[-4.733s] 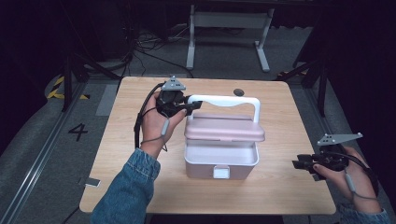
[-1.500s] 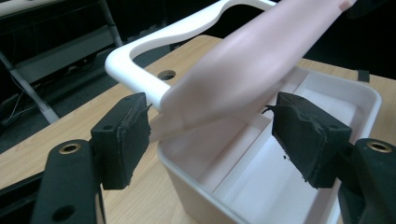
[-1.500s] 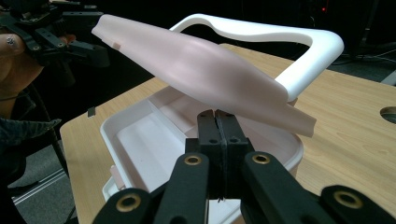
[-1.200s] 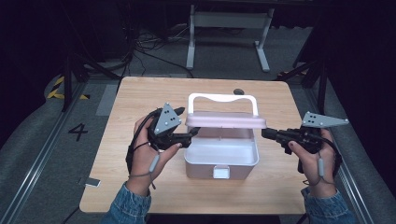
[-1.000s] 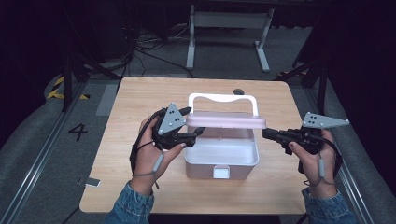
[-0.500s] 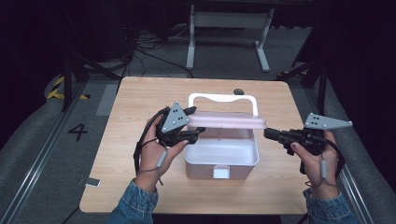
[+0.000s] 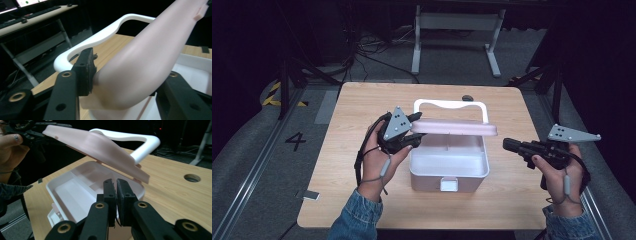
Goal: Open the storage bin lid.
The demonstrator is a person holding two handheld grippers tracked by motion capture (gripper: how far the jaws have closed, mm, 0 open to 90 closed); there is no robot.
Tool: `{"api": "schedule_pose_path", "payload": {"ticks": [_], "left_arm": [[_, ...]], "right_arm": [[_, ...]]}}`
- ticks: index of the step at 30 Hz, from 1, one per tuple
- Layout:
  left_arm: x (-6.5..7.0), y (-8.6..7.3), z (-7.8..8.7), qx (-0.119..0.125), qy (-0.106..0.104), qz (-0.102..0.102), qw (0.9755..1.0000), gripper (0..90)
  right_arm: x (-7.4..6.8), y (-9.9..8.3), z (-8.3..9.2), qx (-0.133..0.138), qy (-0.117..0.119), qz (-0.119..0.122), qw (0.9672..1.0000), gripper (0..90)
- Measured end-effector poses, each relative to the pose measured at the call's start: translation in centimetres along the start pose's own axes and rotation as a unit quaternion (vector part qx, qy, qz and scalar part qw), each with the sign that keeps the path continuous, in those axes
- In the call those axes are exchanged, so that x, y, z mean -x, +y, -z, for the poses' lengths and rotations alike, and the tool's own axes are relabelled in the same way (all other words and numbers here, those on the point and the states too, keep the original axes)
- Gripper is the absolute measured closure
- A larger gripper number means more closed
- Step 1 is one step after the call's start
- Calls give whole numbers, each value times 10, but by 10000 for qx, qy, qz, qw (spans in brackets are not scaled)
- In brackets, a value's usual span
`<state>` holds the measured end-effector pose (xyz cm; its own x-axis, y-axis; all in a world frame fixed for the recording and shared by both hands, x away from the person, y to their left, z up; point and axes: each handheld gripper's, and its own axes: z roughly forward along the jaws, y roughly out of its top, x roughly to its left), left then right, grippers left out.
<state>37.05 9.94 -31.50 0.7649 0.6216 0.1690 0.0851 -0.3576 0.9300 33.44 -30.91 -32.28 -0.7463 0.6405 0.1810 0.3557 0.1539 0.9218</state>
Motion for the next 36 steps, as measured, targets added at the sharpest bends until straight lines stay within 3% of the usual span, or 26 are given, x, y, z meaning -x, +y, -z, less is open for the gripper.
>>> {"api": "schedule_pose_path", "payload": {"ticks": [5,12,15,19,20,25,30,36], "left_arm": [[-5,2,-2,63,39,152,9999,590],[-23,7,-4,75,-214,444,9988,618],[-28,10,-6,70,-247,447,9987,635],[-31,17,-8,13,-133,306,9994,645],[-31,18,-9,-10,-116,288,9995,645],[-34,25,-12,-59,-62,256,9996,646],[-39,27,-16,-87,-104,358,9993,646],[-46,28,-22,-35,-133,484,9987,596]], "right_arm": [[7,-9,12,-79,-404,44,9991,795],[19,-21,23,-164,-739,-104,9971,754],[27,-26,22,-231,-813,-193,9962,754],[36,-33,16,-346,-922,-199,9949,747],[42,-37,13,-465,-1061,-207,9931,735],[56,-49,7,-708,-1316,-106,9887,689],[72,-62,4,-807,-1347,101,9875,663],[82,-72,1,-916,-1339,108,9867,653]]}}
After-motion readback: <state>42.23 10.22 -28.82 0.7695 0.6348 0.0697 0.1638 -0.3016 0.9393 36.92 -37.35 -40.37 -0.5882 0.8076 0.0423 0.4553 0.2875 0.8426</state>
